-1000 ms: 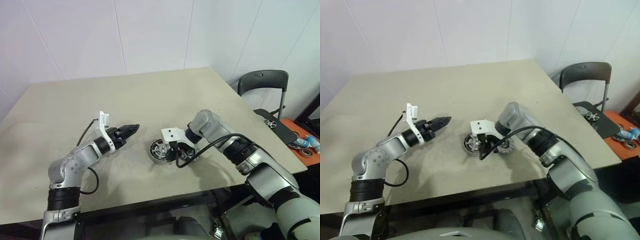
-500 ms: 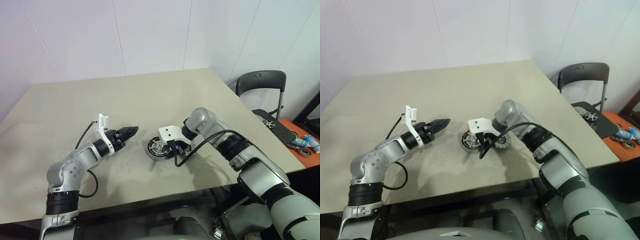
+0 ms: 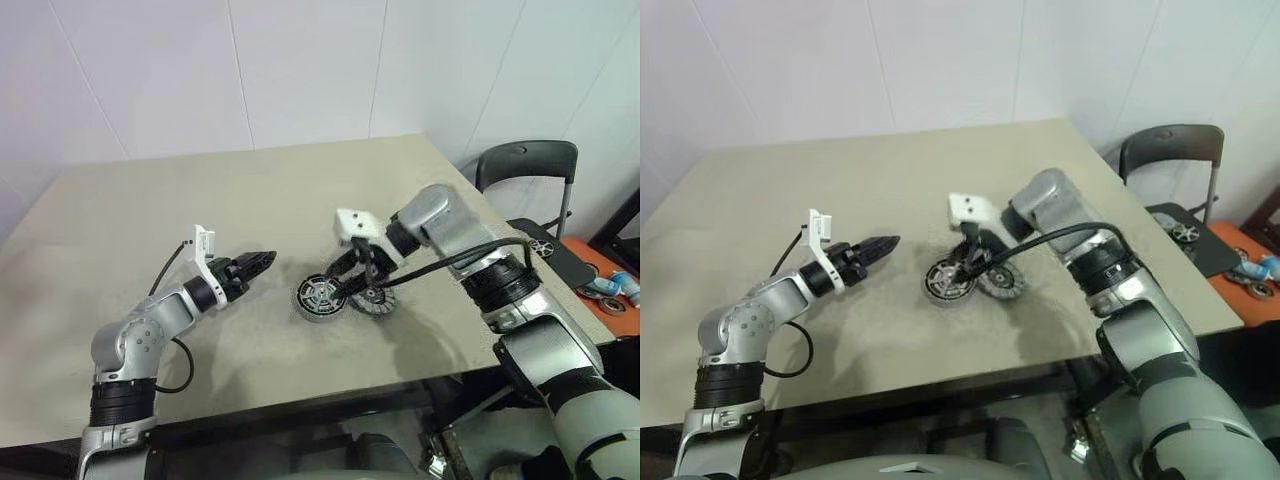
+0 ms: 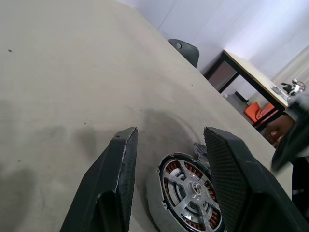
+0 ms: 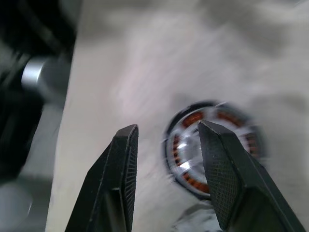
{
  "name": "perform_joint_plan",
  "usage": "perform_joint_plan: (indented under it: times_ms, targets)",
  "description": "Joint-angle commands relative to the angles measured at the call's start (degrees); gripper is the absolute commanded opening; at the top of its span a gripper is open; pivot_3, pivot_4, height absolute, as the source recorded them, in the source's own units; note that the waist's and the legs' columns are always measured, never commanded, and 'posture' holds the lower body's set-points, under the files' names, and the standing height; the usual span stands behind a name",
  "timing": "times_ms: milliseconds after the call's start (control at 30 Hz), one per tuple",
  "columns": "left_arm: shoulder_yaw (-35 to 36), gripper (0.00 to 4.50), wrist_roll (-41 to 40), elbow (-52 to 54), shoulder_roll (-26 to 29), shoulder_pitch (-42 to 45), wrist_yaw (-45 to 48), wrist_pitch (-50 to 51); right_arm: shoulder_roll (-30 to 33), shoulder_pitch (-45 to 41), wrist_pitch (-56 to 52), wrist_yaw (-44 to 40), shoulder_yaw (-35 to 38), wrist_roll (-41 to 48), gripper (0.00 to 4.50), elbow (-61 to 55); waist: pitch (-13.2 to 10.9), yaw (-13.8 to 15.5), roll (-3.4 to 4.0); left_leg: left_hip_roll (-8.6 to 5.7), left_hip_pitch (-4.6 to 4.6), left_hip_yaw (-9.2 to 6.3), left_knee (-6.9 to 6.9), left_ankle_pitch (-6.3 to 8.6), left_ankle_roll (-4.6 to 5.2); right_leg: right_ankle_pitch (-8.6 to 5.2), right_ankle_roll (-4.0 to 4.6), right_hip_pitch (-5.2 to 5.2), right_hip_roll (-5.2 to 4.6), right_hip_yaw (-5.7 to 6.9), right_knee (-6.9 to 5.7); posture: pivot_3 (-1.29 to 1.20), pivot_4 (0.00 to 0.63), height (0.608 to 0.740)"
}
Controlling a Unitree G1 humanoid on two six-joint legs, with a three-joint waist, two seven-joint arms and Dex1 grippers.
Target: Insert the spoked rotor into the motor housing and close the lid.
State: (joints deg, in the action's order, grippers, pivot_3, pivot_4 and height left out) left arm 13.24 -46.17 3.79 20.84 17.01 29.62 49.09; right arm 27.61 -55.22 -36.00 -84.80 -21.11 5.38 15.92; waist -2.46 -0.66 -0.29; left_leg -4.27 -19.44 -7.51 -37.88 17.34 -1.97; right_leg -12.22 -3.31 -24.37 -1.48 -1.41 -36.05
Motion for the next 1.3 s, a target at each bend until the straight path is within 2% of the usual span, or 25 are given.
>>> perform_joint_plan:
  times_ms: [33,67,100,333,433,633,800,1000,1300]
  targets:
    - [1.6,2.32,-0.5,0.0,1.1,2.0,1.1,-1.2,-2.8,-1.8,-14.9,10.9,14.9,8.6,2.05,-1.0,0.0,0.0,0.0,0.0,0.0,0.0,0.0,0.0,0.0,0.0,0.0,0.0,0.0,0.0,0.0,0.0,0.0,0.74]
    - [2.1,2.32,-1.2,-0.2,0.8,2.5,0.7,-0.7,-3.8,-2.4,-23.1,14.5,21.6,12.2,2.05,-0.4,0.0,0.1,0.0,0.0,0.0,0.0,0.0,0.0,0.0,0.0,0.01,-0.01,0.0,-0.01,0.0,0.0,0.0,0.74]
    - [2.8,2.32,-2.2,-0.3,0.4,3.1,0.1,-0.1,-3.6,-1.0,-28.0,16.7,25.2,14.3,2.05,-1.9,0.0,0.1,0.0,0.0,-0.01,-0.01,0.01,0.0,0.0,0.01,0.02,-0.01,0.0,-0.01,0.0,0.0,0.0,0.74]
    - [2.6,2.32,-4.0,0.3,1.7,4.9,0.5,3.1,-3.3,14.8,-52.8,29.2,42.6,21.9,2.05,-16.5,0.0,1.5,0.01,-0.03,-0.09,0.01,0.13,0.08,0.14,-0.02,-0.01,0.02,-0.06,-0.01,0.26,0.0,0.0,0.74]
    - [2.0,2.32,-3.2,-1.2,2.2,5.5,1.0,3.3,-4.8,21.6,-56.5,35.0,49.3,26.3,2.05,-18.8,0.0,1.4,0.03,-0.03,-0.11,0.06,0.17,0.09,0.17,-0.02,-0.02,-0.02,-0.05,-0.06,0.3,0.0,0.0,0.74]
    - [0.0,2.32,-2.0,-2.2,2.5,6.8,1.7,3.7,-6.8,37.3,-56.5,47.7,54.3,39.4,2.05,-24.0,0.0,1.3,0.06,0.03,-0.01,0.08,0.27,0.08,0.17,-0.17,-0.26,0.07,0.02,-0.05,0.34,0.0,0.0,0.74]
    - [-0.4,2.32,-1.4,-2.4,2.8,6.9,2.0,3.8,-10.4,43.4,-56.5,57.5,54.7,46.1,2.05,-25.7,0.0,0.7,0.09,0.04,0.05,0.3,0.24,0.08,0.19,-0.17,-0.28,0.08,0.03,-0.19,0.33,0.0,0.0,0.74]
    - [-0.6,2.32,-1.4,-1.5,2.7,6.5,1.5,4.3,-16.6,43.1,-56.5,65.8,55.8,47.4,2.05,-25.3,0.0,0.7,0.09,0.08,0.06,0.29,0.23,0.08,0.19,-0.18,-0.29,0.09,0.07,-0.18,0.31,0.0,0.0,0.74]
    - [-0.5,2.32,0.2,-3.4,3.4,5.5,3.8,2.6,-22.5,38.2,-52.5,74.5,56.9,41.6,2.05,-22.9,0.0,0.4,0.1,0.07,0.06,0.28,0.29,0.08,0.19,-0.17,-0.29,0.09,0.06,-0.17,0.37,0.0,0.0,0.74]
